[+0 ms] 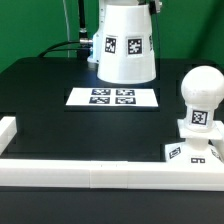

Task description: Assemble lamp

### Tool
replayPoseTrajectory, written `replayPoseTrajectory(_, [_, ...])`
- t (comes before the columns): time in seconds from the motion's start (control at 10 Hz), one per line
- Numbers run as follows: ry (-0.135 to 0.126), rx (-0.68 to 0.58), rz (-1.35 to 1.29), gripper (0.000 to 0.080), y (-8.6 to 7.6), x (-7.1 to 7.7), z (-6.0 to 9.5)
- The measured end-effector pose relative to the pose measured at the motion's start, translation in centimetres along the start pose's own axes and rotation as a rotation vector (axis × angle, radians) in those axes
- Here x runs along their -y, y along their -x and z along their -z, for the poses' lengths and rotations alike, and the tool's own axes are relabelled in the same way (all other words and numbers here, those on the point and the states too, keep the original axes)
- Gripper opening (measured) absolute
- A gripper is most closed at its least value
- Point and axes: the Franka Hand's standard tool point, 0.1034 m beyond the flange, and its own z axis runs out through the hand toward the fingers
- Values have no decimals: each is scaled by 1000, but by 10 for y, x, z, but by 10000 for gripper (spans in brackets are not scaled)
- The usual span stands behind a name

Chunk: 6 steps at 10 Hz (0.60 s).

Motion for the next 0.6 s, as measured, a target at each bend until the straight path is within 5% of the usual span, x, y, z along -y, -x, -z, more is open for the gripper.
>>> replayPoseTrajectory(0.2, [0, 1, -1, 45, 0, 2, 0])
replayPoseTrajectory(0.6, [-18, -17, -81, 45, -19, 63, 20])
